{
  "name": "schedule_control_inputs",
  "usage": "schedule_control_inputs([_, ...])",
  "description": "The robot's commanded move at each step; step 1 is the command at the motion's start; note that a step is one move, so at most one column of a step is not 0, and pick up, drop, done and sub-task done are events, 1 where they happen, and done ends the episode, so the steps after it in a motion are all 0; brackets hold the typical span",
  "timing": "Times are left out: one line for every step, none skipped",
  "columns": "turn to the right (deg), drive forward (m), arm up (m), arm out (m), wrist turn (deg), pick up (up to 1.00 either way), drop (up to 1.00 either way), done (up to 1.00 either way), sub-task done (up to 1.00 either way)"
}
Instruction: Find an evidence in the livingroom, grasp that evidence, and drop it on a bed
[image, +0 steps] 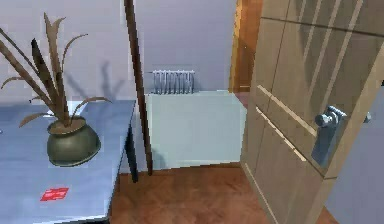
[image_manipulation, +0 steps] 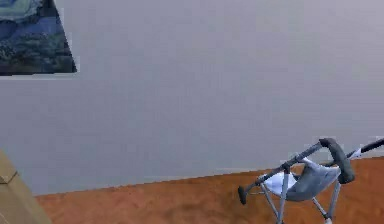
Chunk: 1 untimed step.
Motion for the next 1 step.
schedule_control_inputs([0.0, 0.8, 0.0, 0.0, 0.0, 0.0, 0.0, 0.0, 0.0])
